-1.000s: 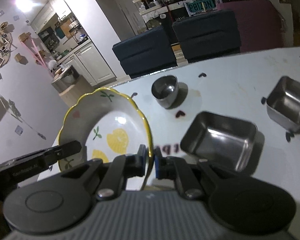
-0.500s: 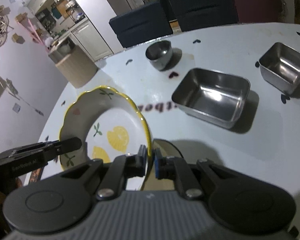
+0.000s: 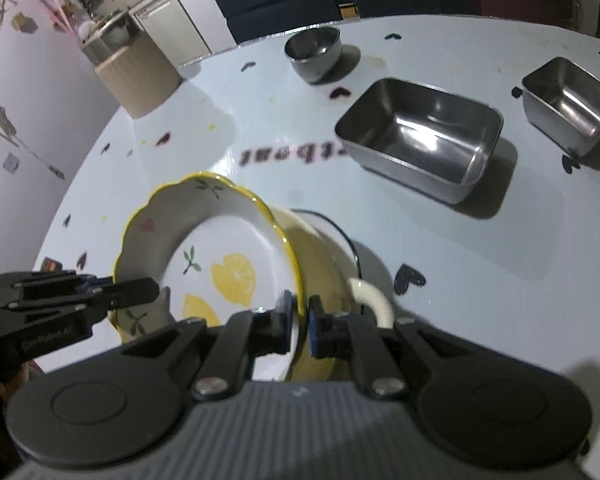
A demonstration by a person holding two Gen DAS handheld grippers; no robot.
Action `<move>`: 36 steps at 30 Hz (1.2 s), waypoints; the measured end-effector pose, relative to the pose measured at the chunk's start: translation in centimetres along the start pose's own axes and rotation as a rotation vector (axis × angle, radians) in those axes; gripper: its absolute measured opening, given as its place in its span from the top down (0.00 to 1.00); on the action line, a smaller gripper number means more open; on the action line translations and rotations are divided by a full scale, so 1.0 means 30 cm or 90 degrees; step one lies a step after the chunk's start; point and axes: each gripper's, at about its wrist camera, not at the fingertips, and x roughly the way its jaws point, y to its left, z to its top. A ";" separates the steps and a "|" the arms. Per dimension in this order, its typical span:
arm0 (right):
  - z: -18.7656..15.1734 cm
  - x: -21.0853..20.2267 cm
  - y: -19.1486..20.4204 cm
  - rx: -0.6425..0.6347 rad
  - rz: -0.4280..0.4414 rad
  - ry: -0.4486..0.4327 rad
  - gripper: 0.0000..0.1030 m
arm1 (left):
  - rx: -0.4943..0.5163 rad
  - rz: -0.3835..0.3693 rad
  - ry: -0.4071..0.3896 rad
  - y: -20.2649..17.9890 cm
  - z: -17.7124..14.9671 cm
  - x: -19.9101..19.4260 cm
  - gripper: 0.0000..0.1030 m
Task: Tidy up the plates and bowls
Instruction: 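Lower the floral bowl into the cream bowl with both grippers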
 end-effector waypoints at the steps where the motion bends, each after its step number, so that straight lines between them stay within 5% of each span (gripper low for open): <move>1: 0.000 0.004 0.003 -0.004 -0.004 0.002 0.90 | 0.003 0.001 0.002 -0.002 0.001 0.001 0.92; 36: 0.018 0.043 0.030 -0.005 -0.036 0.024 0.91 | 0.012 0.009 0.039 0.003 0.012 0.033 0.86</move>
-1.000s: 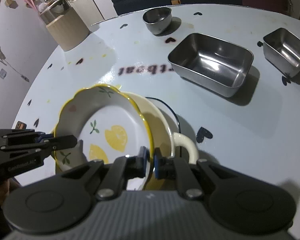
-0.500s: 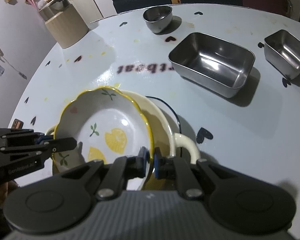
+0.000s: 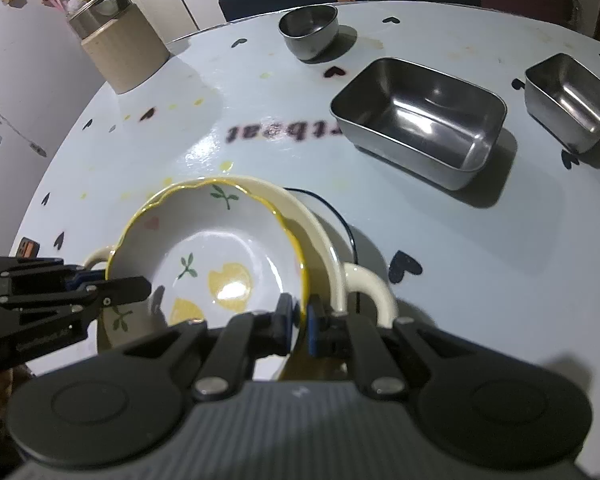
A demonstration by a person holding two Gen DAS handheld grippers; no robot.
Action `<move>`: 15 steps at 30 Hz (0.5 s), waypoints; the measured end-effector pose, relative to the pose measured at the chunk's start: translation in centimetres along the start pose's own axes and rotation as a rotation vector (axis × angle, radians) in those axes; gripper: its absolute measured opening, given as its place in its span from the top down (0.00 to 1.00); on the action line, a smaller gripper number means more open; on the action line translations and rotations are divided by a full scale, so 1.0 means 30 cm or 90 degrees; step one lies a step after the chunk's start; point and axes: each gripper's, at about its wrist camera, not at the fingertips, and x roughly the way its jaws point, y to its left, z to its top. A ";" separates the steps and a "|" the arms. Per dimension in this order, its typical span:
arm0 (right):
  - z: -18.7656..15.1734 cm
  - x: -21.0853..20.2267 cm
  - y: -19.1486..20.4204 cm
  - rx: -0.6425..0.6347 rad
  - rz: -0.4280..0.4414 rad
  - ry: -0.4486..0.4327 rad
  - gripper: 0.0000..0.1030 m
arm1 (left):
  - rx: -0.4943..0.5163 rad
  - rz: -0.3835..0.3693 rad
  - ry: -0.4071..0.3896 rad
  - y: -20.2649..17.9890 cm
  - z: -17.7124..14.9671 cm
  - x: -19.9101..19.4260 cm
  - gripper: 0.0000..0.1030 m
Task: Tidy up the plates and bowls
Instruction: 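Lower the floral bowl into the cream bowl with both grippers, then open both grippers to release the floral bowl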
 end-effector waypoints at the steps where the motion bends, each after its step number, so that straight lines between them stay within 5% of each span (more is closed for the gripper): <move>1: -0.001 0.001 0.000 0.003 0.001 0.000 0.91 | 0.000 0.000 0.001 -0.002 0.001 0.000 0.86; 15: -0.002 -0.013 -0.011 0.017 0.007 -0.008 0.91 | -0.020 -0.010 -0.001 0.014 0.000 -0.040 0.86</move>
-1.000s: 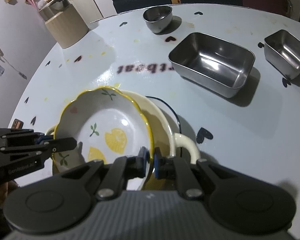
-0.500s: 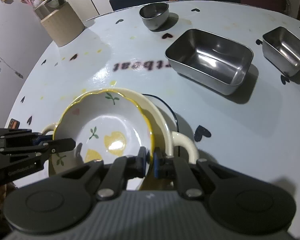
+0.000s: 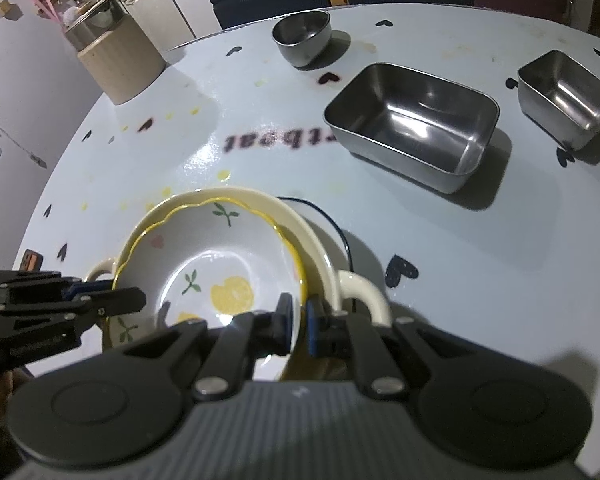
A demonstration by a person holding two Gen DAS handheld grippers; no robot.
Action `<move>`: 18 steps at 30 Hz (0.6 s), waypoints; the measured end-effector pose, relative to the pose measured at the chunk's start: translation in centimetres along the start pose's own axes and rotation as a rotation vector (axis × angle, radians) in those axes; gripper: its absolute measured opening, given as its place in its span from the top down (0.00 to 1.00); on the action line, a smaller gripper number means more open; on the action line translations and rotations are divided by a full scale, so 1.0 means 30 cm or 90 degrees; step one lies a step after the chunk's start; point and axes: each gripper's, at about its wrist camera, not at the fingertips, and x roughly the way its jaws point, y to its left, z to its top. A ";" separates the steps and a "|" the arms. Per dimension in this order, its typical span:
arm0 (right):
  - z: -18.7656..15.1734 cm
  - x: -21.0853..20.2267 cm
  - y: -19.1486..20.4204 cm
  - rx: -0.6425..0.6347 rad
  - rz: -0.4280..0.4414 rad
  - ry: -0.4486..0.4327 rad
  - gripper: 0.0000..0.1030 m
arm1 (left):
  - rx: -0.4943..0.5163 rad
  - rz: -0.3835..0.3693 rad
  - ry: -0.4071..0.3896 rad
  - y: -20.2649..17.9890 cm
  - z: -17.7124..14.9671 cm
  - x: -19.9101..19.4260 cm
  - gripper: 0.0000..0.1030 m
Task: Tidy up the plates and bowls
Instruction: 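Open both grippers to release the floral bowl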
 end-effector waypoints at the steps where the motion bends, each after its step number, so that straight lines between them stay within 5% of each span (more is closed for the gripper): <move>1: -0.001 -0.001 0.001 -0.001 0.000 0.000 0.91 | -0.002 -0.001 -0.002 0.002 0.000 -0.005 0.86; 18: 0.000 -0.057 0.004 -0.012 0.017 -0.027 0.85 | 0.006 -0.008 -0.040 -0.012 0.029 -0.069 0.85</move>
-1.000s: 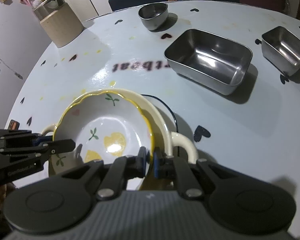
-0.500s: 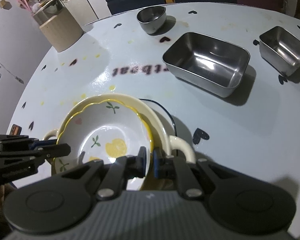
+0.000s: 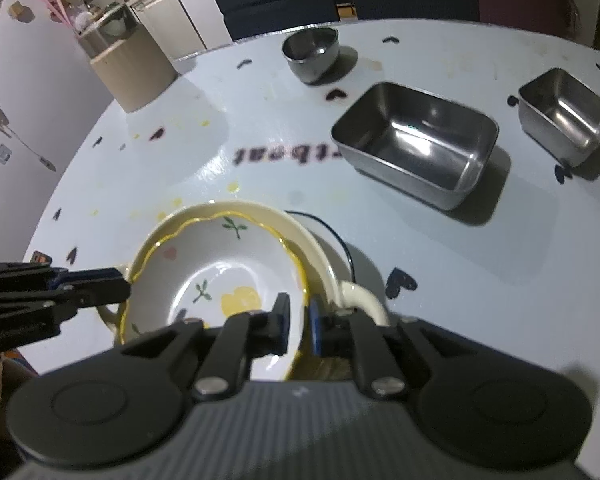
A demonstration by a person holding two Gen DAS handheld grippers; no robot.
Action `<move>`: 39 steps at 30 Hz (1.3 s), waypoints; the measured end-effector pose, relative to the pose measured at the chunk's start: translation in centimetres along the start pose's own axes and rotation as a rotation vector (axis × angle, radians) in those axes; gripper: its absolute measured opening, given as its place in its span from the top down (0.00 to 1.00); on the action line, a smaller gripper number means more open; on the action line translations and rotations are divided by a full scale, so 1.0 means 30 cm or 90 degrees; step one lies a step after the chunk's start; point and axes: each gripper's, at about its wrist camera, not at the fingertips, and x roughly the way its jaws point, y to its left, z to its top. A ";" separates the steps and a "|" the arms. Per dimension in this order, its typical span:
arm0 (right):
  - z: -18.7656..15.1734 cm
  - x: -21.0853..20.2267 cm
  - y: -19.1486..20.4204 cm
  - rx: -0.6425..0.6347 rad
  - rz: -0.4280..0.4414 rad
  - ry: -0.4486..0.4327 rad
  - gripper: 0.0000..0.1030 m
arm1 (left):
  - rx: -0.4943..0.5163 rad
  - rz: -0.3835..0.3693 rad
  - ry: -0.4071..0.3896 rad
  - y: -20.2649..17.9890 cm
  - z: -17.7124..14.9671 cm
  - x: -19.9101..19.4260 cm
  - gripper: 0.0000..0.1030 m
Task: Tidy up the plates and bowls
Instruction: 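Open both grippers to release the floral bowl, then move both grippers to the rim of the large steel rectangular tray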
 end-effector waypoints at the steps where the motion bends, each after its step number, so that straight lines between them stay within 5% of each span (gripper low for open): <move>1: -0.001 -0.012 0.000 0.001 0.007 -0.006 0.85 | 0.002 -0.001 -0.003 -0.006 0.006 -0.002 0.85; 3: -0.001 -0.035 0.001 -0.002 0.017 -0.020 0.84 | 0.007 -0.004 -0.013 -0.025 0.025 -0.010 0.84; 7: 0.005 -0.092 -0.017 -0.004 0.026 -0.065 0.81 | 0.017 -0.003 -0.043 -0.066 0.078 -0.021 0.62; 11: 0.025 -0.149 -0.070 0.016 0.014 -0.120 0.59 | 0.021 0.001 -0.074 -0.111 0.136 -0.017 0.31; 17: 0.049 -0.212 -0.164 0.059 -0.009 -0.202 0.35 | 0.040 -0.001 -0.114 -0.185 0.228 0.020 0.08; 22: 0.084 -0.202 -0.231 0.098 -0.036 -0.226 0.21 | 0.077 -0.003 -0.146 -0.247 0.303 0.072 0.02; 25: 0.099 -0.199 -0.270 0.119 -0.045 -0.238 0.00 | 0.091 0.001 -0.160 -0.268 0.351 0.120 0.01; 36: 0.173 -0.084 -0.440 0.286 -0.052 -0.188 0.00 | 0.089 0.021 -0.103 -0.219 0.510 0.420 0.03; 39: 0.181 -0.016 -0.489 0.330 -0.033 -0.138 0.00 | 0.102 0.013 -0.082 -0.215 0.529 0.477 0.16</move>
